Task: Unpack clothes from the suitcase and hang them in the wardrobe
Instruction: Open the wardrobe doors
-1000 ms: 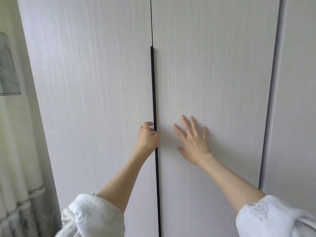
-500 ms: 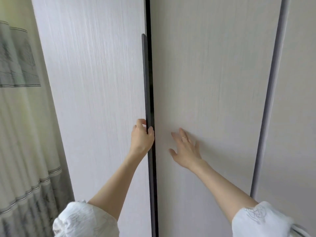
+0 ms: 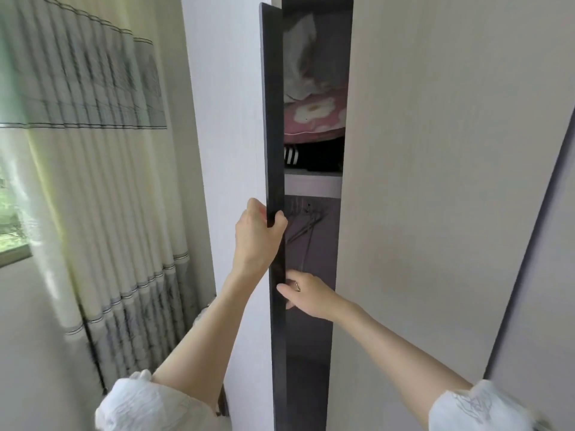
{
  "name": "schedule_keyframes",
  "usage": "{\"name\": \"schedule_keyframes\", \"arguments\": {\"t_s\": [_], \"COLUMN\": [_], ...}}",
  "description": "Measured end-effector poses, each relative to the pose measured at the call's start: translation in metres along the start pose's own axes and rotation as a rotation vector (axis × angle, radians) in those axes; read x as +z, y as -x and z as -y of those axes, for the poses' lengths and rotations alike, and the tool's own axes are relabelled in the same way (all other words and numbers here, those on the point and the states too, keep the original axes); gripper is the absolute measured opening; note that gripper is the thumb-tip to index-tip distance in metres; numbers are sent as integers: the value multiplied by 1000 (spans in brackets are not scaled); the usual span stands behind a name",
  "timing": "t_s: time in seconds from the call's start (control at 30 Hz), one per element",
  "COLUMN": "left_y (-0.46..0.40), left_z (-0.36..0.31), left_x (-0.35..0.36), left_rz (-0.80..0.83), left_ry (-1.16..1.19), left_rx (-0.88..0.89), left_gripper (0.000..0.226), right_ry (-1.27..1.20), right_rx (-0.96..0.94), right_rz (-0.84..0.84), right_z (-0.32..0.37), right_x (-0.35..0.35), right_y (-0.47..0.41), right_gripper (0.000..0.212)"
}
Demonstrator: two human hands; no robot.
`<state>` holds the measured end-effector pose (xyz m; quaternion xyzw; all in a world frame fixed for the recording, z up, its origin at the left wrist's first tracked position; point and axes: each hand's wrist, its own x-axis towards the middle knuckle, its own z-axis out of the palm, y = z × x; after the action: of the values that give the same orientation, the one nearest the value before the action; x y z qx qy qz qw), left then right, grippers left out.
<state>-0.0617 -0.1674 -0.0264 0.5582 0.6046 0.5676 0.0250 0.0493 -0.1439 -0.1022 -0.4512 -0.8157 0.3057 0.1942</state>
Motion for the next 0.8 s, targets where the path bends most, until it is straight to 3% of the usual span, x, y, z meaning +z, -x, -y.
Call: {"name": "schedule_keyframes", "arguments": {"t_s": [0.27,0.37,0.47,0.8], "left_y": [14,15,13,8], "left_z": [43,67,92,152], "left_x": [-92,-133,-168,-244], "left_rz": [-99,-114,-114,-54], "left_ry": [4,-50,-77,-166], "left_rx": [-31,-40,-45,-21], "left_gripper": [42,38,33,48], "right_ry": [31,60,65,55], "right_rx": [-16,-51,-81,-121], "right_rz": [24,89,148,183], "right_z": [62,96,125,178], "right_x": [64,106,140,201], "right_y": [2,2,4,-35], "right_gripper": [25,57,72,77]}}
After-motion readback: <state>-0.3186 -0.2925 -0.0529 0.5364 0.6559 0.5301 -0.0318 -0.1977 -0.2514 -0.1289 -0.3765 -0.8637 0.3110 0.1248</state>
